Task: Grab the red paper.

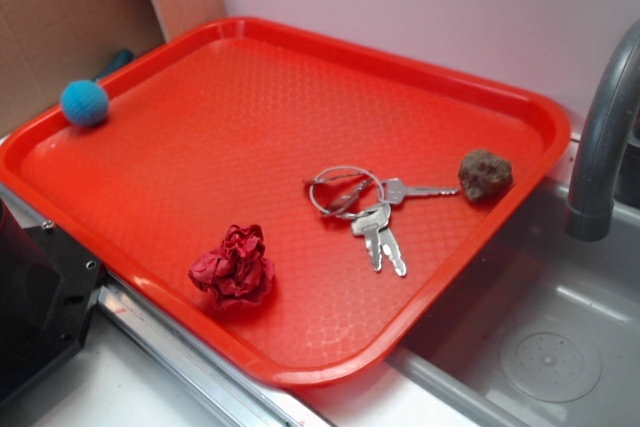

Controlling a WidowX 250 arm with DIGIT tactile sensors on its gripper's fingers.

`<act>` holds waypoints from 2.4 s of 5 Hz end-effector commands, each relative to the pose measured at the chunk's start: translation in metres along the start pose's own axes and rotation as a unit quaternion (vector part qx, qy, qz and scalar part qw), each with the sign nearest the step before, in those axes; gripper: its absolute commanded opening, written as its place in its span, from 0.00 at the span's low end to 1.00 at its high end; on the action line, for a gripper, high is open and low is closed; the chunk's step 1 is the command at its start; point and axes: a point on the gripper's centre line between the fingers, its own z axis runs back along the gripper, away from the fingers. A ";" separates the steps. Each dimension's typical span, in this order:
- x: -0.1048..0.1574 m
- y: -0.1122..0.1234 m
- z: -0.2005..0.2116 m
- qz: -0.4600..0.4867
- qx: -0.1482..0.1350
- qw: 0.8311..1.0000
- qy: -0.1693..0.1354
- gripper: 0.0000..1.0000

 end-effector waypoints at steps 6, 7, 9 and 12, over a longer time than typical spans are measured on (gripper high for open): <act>0.002 -0.089 -0.189 -0.191 -0.051 0.979 0.054 1.00; -0.013 -0.097 -0.214 -0.240 -0.075 0.962 0.109 1.00; -0.007 -0.087 -0.235 -0.233 -0.005 0.965 0.120 0.00; 0.023 -0.025 -0.132 -0.074 0.109 0.990 -0.048 0.00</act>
